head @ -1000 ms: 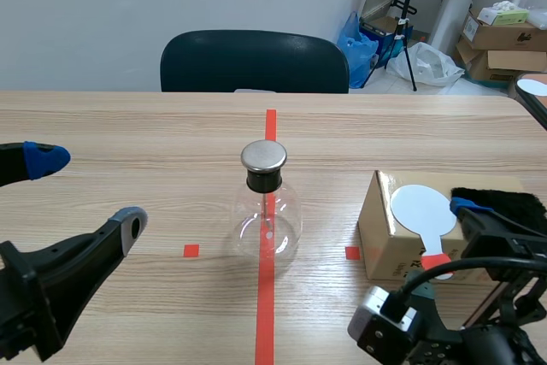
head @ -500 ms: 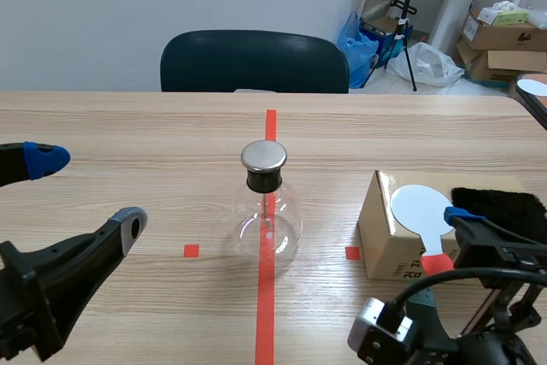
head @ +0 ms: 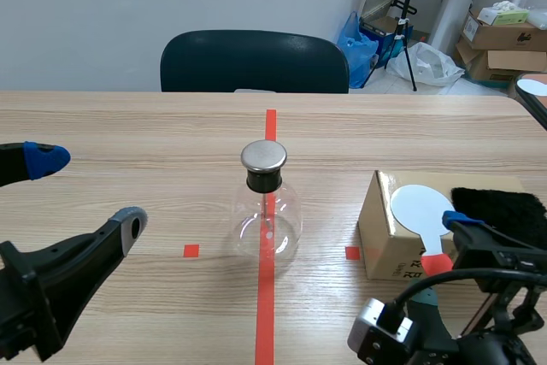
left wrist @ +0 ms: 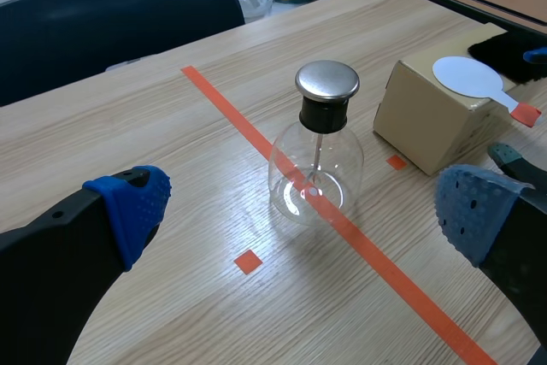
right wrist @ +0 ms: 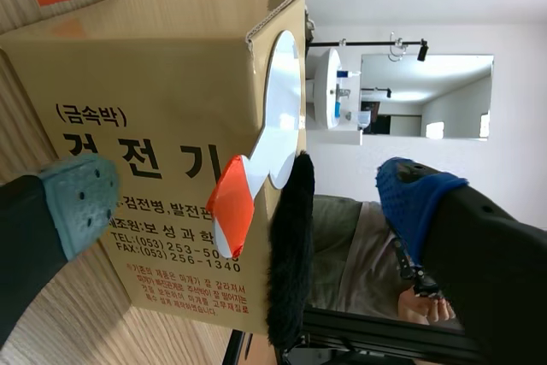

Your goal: Do the electroscope experiment

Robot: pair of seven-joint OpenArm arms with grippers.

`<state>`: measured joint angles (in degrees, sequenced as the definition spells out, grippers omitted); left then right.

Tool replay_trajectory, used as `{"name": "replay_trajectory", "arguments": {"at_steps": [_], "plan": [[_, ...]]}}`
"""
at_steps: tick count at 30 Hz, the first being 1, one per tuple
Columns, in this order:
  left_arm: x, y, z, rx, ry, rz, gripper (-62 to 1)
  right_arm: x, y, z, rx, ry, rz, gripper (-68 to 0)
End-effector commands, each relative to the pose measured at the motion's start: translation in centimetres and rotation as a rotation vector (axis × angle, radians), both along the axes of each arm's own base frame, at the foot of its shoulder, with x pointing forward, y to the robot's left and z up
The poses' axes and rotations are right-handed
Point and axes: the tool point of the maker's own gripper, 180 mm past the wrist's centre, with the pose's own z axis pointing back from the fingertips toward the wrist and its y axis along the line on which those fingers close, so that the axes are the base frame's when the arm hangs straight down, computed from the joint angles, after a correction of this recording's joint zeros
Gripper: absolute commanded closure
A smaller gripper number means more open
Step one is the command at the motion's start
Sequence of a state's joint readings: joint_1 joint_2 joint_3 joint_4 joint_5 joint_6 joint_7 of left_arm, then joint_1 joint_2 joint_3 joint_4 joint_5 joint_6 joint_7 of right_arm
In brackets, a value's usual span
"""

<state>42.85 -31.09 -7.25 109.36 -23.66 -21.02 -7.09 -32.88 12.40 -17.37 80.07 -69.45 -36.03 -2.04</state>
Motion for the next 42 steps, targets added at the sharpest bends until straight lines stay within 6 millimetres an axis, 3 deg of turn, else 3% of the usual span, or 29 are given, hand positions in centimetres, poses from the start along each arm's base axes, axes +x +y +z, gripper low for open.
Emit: {"name": "replay_trajectory", "arguments": {"at_steps": [1, 4, 10, 14, 42], "plan": [[0.11, -0.31, 0.85, -0.028, -0.023, 0.003, -62.3, 0.7, -0.36, 0.91, -0.006, -0.037, -0.005, -49.9], [0.11, -0.31, 0.85, -0.028, -0.023, 0.003, -62.3, 0.71, -0.4, 0.92, -0.006, -0.037, -0.006, -36.3], [0.11, -0.31, 0.85, -0.028, -0.023, 0.003, -62.3, 0.71, -0.4, 0.92, -0.006, -0.037, -0.006, -16.6], [0.11, -0.31, 0.85, -0.028, -0.023, 0.003, -62.3, 0.71, -0.4, 0.92, -0.006, -0.037, -0.006, -0.1], [0.11, -0.31, 0.85, -0.028, -0.023, 0.003, -62.3, 0.71, -0.41, 0.91, -0.006, -0.036, -0.006, -0.8]]}}
